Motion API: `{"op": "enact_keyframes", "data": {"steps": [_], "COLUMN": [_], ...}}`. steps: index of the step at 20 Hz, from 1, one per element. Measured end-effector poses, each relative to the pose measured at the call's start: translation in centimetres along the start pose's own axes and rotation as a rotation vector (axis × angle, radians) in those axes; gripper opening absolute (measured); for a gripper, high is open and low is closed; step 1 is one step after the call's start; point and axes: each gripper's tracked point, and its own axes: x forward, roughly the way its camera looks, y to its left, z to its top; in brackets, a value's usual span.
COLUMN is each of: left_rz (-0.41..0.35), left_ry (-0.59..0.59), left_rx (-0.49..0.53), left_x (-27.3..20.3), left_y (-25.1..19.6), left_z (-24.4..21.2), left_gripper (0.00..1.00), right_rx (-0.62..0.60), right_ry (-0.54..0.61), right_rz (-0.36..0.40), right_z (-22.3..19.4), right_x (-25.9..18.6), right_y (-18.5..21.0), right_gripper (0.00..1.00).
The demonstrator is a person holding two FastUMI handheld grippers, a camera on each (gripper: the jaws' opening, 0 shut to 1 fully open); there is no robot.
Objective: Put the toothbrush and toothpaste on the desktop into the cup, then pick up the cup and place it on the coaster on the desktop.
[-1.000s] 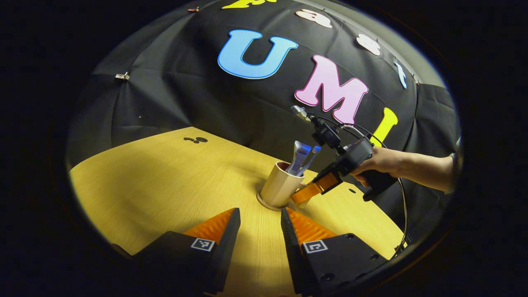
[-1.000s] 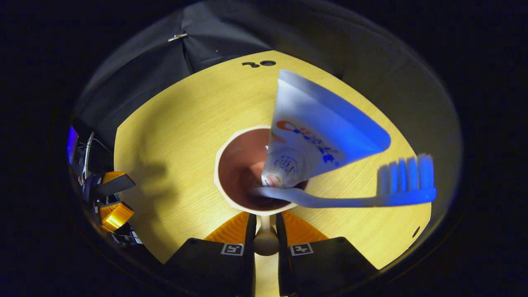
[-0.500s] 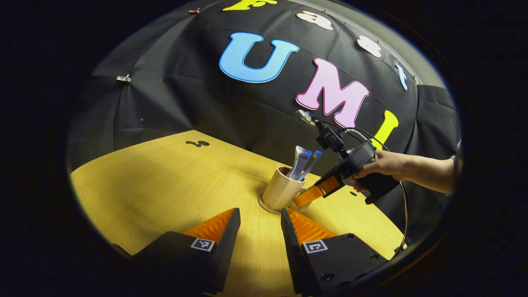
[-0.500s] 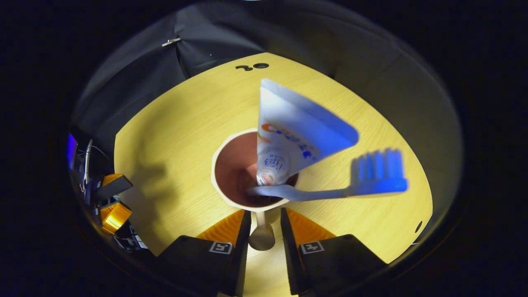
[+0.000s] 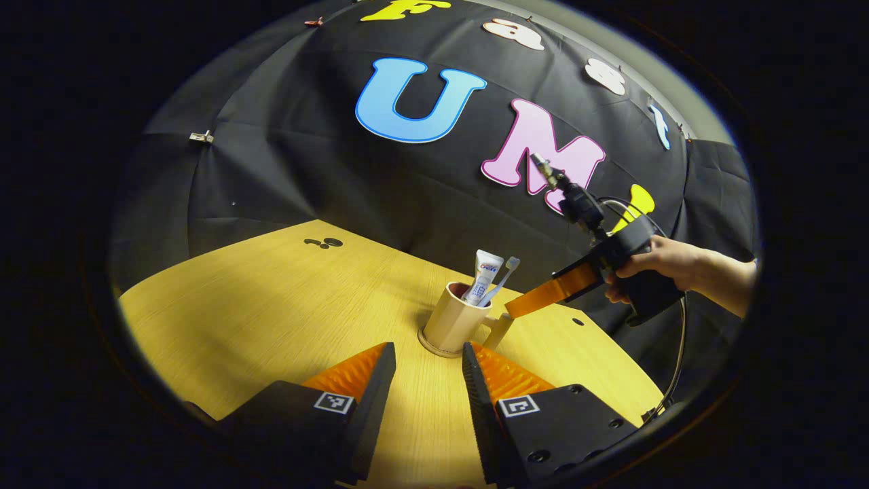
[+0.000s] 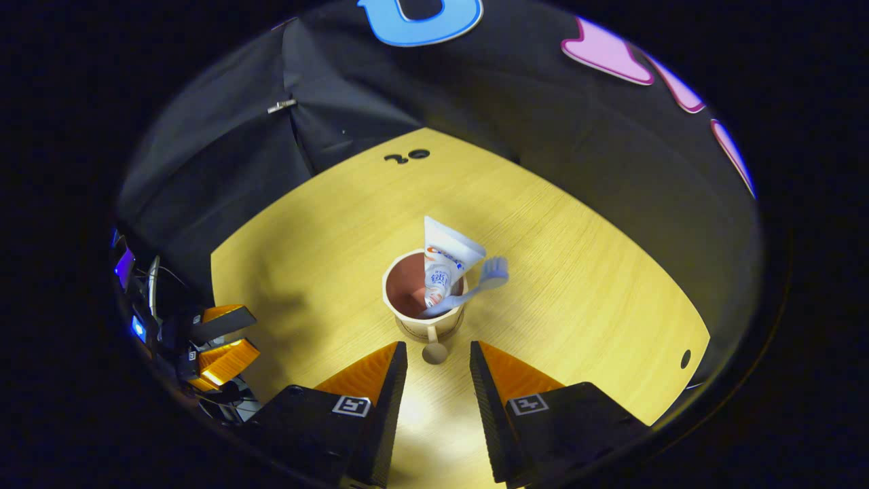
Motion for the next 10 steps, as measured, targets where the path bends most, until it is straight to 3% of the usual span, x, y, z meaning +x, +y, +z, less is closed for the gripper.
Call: {"op": "enact_keyframes", "data": {"steps": [3,4,5,8,10], "left_rz": [-0.001,0.001,0.005,0.026,0.002], "left_ry": [-0.003,-0.006,-0.010,-0.019,-0.036], "left_rx": [-0.003,-0.002,0.000,0.003,-0.025], "left_x": [-0.8,-1.1,-1.4,-2.7,-3.8], "left_y": [-1.3,-1.8,-2.3,-3.1,-4.5], "left_z": [1.9,2.9,3.9,6.3,8.1], "left_gripper": [0.64,0.64,0.64,0.67,0.69], "right_rx": [0.067,0.092,0.112,0.133,0.125], "right_ry": [-0.123,-0.164,-0.203,-0.307,-0.360], "right_rz": [-0.018,-0.024,-0.027,-0.081,-0.099], "right_z": [1.5,2.0,2.2,2.6,2.3], "right_x": [-3.3,-4.6,-5.9,-10.0,-12.3], "right_y": [0.4,0.7,1.0,1.5,2.5], "right_gripper": [0.62,0.58,0.67,0.69,0.71]}}
